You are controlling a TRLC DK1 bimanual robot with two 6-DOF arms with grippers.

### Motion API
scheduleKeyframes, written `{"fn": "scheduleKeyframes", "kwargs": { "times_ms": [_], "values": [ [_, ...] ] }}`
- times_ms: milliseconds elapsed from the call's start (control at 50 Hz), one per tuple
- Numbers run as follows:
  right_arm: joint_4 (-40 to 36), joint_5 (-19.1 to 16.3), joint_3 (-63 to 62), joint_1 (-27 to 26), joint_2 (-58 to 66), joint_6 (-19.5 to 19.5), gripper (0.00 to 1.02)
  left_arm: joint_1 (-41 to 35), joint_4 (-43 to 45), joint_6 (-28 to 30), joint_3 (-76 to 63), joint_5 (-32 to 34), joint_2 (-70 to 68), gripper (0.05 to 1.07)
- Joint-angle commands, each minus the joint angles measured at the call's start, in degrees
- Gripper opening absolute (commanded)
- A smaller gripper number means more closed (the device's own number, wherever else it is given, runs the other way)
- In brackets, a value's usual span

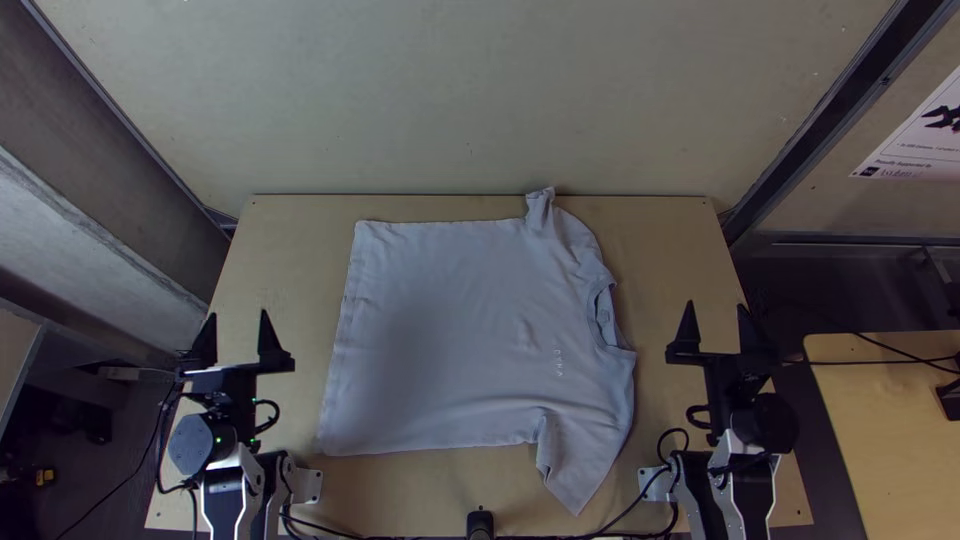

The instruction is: Fold the t-shirt

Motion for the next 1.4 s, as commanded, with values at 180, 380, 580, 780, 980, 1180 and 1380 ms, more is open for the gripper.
{"fn": "scheduleKeyframes", "kwargs": {
  "times_ms": [180, 380, 580, 780, 980, 1180, 1380],
  "values": [
    [1.18, 0.56, 14.88, -0.37, 15.41, -1.05, 0.98, -0.41, 2.18, 0.08, 16.54, 0.0, 18.32, 1.03],
    [-5.15, 0.92, 28.15, -0.64, 27.98, -1.05, 0.98, -0.68, -0.46, -1.15, 29.46, -1.06, 31.41, 1.03],
    [-14.64, 1.09, 43.09, -0.55, 42.13, 0.7, 0.98, -4.02, -10.57, -2.56, 45.72, -5.63, 44.42, 1.03],
    [-19.74, 1.09, 53.99, 0.51, 52.5, 4.13, 0.98, -6.04, -21.99, -5.46, 59.79, -5.81, 56.55, 1.03],
    [-20.53, 1.09, 59.62, 3.49, 59.53, 5.71, 0.98, -7.18, -29.73, -13.02, 70.25, -5.81, 67.1, 1.03],
    [-23.78, 1.09, 65.86, 5.87, 68.41, 8.26, 0.98, -11.58, -33.51, -14.16, 74.73, -4.66, 74.13, 1.03],
    [-26.77, 1.09, 71.57, 5.87, 77.38, 11.95, 0.98, -13.77, -40.27, -14.69, 81.32, -4.84, 85.11, 1.03]
  ]
}}
